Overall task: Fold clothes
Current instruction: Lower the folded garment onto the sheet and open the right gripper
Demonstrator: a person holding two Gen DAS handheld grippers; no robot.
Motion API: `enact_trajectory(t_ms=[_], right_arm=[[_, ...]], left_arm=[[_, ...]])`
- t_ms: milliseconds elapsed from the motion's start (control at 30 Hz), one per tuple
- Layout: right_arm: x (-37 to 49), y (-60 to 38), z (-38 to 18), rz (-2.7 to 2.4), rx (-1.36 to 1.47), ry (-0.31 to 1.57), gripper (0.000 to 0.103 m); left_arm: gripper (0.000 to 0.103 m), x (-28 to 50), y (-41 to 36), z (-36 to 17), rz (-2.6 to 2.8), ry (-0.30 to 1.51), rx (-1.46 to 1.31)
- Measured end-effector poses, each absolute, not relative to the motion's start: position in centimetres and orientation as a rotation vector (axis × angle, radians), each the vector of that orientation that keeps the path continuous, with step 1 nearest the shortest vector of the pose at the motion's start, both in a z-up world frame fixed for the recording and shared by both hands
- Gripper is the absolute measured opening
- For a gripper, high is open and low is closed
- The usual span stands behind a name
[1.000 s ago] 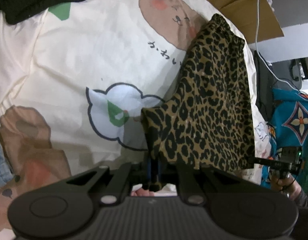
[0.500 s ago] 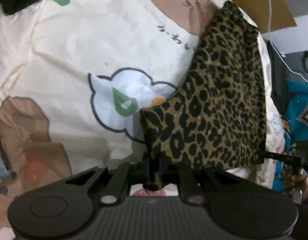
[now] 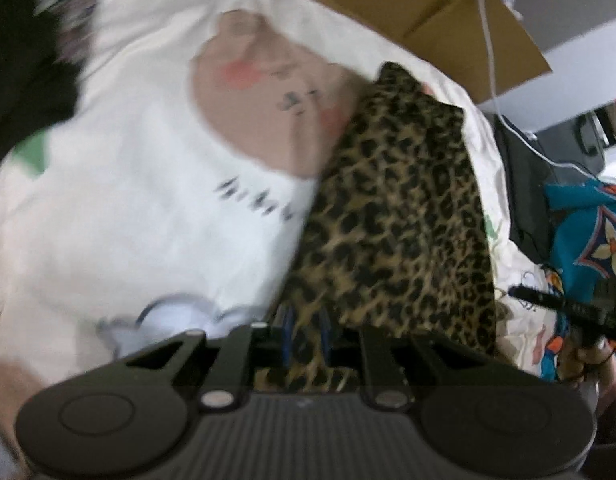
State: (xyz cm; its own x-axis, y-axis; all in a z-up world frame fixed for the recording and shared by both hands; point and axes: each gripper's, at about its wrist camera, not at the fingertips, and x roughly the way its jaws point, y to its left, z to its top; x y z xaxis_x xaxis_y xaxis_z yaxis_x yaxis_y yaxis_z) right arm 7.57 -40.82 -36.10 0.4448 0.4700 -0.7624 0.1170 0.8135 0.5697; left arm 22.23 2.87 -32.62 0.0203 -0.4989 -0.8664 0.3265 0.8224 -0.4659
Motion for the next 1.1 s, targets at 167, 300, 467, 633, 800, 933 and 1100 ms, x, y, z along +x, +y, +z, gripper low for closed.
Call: enact_trajectory(t_ms=[167,300,467,633,800,933,1100], right_arm=[[11.5,-39.9,-35.9,0.263,0.541,1.080,0.035],[13.2,-39.5,-36.0,0.257,0.524,1.054,0.039],[15.4,-38.9,-36.2,0.250,0.501,1.021,0.039],[17.6,-38.4,-36.3,0.244,0.479,0.987,0.039],[20.0,-37.0,-36.7,0.240,0.421,0.991,0.039],[22.4,-36.0,-36.8,0.256,0.384,0.983,0.039],[24.8,-34.7,-37.5,0.257,0.342,0.980,0.039]], left_arm=[[0.014,23.7,-0.7,-32.3,-0.649,1.341,-0.148],[0.014,24.5,-3.0,-32.6,-0.649,1.308,-0.166],[0.014,25.3,-6.1,-33.4,-0.656,1.282,-0.108],[0.014,26.5,-8.8,-34.1,-0.653,1.267,-0.037],[0.014,28.4,-11.0,-34.5,-0.668,1.244,-0.020],[0.014,29.8,-12.5,-35.1,-0.683,1.226,0.003],[0.014,31.1,-13.9,-36.5,-0.691,1.218,0.024]])
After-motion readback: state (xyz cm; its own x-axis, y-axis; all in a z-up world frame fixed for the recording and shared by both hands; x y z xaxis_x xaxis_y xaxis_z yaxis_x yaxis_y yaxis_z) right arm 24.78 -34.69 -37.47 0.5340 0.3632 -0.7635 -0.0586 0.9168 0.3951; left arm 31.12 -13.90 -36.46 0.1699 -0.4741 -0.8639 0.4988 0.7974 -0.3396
